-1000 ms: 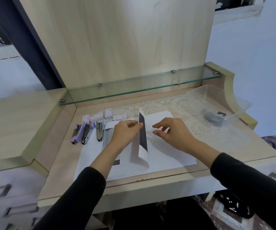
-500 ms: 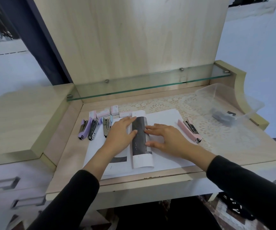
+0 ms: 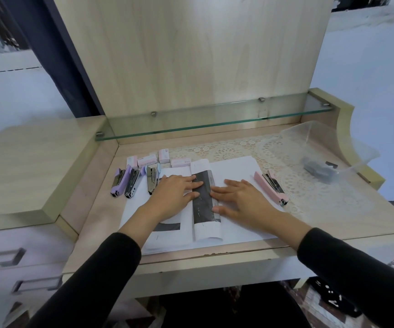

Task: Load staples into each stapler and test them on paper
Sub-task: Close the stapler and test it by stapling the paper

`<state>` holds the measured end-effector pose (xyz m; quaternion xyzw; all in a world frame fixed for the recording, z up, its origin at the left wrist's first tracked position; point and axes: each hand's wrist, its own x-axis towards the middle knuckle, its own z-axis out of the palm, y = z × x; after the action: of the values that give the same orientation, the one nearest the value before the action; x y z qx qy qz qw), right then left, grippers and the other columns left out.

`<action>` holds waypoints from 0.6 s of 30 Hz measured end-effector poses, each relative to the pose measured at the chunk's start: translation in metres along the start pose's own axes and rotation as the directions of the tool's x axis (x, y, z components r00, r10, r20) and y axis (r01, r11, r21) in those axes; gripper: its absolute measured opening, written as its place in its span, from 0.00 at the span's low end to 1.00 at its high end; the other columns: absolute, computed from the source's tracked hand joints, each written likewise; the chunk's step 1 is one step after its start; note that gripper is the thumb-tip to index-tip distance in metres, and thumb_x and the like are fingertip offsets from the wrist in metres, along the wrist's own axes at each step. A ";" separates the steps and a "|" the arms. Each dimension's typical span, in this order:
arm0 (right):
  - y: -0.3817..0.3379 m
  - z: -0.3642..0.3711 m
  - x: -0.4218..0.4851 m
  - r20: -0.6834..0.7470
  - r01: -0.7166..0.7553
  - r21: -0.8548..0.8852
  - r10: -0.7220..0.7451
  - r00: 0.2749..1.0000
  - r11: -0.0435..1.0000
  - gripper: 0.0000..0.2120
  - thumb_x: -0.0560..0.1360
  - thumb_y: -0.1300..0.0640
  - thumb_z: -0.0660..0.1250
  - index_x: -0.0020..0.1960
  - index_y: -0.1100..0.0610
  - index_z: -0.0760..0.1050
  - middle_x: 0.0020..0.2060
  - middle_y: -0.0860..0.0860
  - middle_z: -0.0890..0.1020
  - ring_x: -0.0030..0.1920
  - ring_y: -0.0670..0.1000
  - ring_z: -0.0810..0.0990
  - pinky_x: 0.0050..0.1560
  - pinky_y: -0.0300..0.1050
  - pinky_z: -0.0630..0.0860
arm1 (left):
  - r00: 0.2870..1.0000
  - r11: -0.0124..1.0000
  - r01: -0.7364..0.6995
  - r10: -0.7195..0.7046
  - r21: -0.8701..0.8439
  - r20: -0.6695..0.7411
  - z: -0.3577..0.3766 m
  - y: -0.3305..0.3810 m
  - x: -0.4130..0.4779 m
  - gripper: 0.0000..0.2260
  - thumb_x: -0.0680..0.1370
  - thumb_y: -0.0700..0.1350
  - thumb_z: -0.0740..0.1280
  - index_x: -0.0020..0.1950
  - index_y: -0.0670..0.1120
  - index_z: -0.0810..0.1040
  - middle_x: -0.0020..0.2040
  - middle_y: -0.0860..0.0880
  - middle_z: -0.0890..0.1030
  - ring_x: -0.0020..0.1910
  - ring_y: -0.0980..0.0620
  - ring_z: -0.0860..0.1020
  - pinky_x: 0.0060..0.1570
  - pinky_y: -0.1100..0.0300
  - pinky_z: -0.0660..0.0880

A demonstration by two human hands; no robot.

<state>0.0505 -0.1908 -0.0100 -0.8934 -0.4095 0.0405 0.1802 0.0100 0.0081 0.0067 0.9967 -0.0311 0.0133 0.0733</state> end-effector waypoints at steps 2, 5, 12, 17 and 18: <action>0.000 0.000 -0.002 0.004 0.006 -0.011 -0.006 1.000 1.000 0.21 0.76 0.41 0.55 0.68 0.44 0.66 0.71 0.39 0.63 0.74 0.47 0.54 0.72 0.52 0.48 | 1.000 0.999 0.027 -0.028 0.029 0.014 0.000 0.000 0.000 0.17 0.79 0.54 0.57 0.68 0.57 0.68 0.71 0.56 0.66 0.69 0.51 0.64 0.67 0.45 0.57; -0.001 0.001 -0.007 -0.022 0.036 -0.012 -0.036 0.999 0.999 0.18 0.77 0.42 0.55 0.66 0.44 0.69 0.70 0.41 0.66 0.73 0.47 0.56 0.71 0.51 0.50 | 0.998 0.990 0.046 -0.053 0.133 0.045 0.000 0.004 0.001 0.18 0.80 0.56 0.55 0.70 0.58 0.65 0.72 0.57 0.64 0.69 0.50 0.64 0.67 0.42 0.56; -0.002 0.005 -0.021 -0.006 0.024 0.004 -0.024 1.000 1.000 0.24 0.73 0.35 0.55 0.66 0.43 0.68 0.69 0.40 0.66 0.74 0.47 0.55 0.72 0.52 0.47 | 0.996 0.976 0.053 -0.066 0.211 0.053 0.002 0.008 -0.001 0.19 0.81 0.55 0.52 0.72 0.58 0.60 0.73 0.56 0.61 0.68 0.48 0.65 0.67 0.43 0.57; -0.006 -0.001 -0.025 0.018 0.002 0.021 -0.003 1.000 1.000 0.29 0.68 0.35 0.62 0.67 0.43 0.66 0.70 0.38 0.64 0.74 0.45 0.54 0.73 0.53 0.48 | 0.998 0.977 0.039 -0.047 0.210 0.035 0.003 0.007 -0.002 0.19 0.81 0.55 0.51 0.72 0.58 0.60 0.73 0.56 0.61 0.68 0.48 0.65 0.64 0.47 0.61; -0.007 -0.002 -0.025 0.021 0.002 0.023 -0.002 1.000 1.000 0.31 0.67 0.34 0.64 0.67 0.43 0.66 0.70 0.38 0.63 0.74 0.45 0.54 0.73 0.53 0.47 | 0.998 0.977 0.034 -0.042 0.209 0.035 0.004 0.006 -0.002 0.19 0.81 0.55 0.51 0.72 0.58 0.60 0.73 0.56 0.61 0.68 0.48 0.65 0.63 0.47 0.62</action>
<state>0.0292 -0.2061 -0.0079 -0.8903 -0.4118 0.0544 0.1865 0.0081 0.0019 0.0035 0.9994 -0.0117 -0.0044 -0.0317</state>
